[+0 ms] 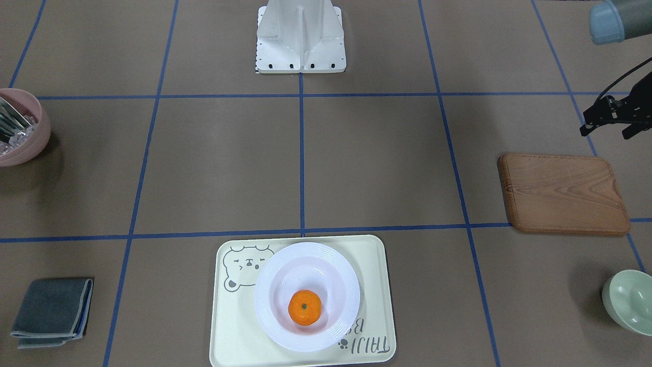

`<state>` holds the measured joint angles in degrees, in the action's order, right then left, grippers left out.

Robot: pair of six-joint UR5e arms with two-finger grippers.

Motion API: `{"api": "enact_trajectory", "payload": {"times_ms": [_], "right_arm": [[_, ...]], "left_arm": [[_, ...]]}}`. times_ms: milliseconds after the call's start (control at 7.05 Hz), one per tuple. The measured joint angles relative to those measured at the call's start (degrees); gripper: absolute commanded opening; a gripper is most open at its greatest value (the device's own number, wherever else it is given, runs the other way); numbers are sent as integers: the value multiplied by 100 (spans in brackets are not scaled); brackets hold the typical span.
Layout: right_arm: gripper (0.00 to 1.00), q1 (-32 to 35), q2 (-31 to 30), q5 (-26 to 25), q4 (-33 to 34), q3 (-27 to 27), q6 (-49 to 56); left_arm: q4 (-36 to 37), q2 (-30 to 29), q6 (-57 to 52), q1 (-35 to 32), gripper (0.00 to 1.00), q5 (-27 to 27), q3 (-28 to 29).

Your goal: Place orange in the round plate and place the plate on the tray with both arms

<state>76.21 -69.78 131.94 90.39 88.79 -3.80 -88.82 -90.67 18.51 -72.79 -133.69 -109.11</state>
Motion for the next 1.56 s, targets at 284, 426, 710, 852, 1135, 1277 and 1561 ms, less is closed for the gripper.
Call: {"api": "enact_trajectory", "payload": {"times_ms": [284,426,710,852,1135,1277,1561], "right_arm": [[100,-2,19,18,4,16,-5],[100,-2,22,14,5,26,-6],[100,-5,25,3,5,35,-7],[100,-8,26,1,5,37,-7],[100,-9,25,-11,5,38,-7],[100,-16,21,-13,5,38,-7],[100,-30,12,-11,5,42,-7]], "left_arm": [[-26,-58,-44,2,98,-21,-16],[-66,-103,-47,2,98,-18,-10],[-127,-125,-23,2,98,4,-9],[-148,-126,-17,2,98,8,-2],[-183,-127,-9,2,98,10,8],[-186,-127,-4,2,98,10,8],[-188,-125,2,2,98,10,7]]}}
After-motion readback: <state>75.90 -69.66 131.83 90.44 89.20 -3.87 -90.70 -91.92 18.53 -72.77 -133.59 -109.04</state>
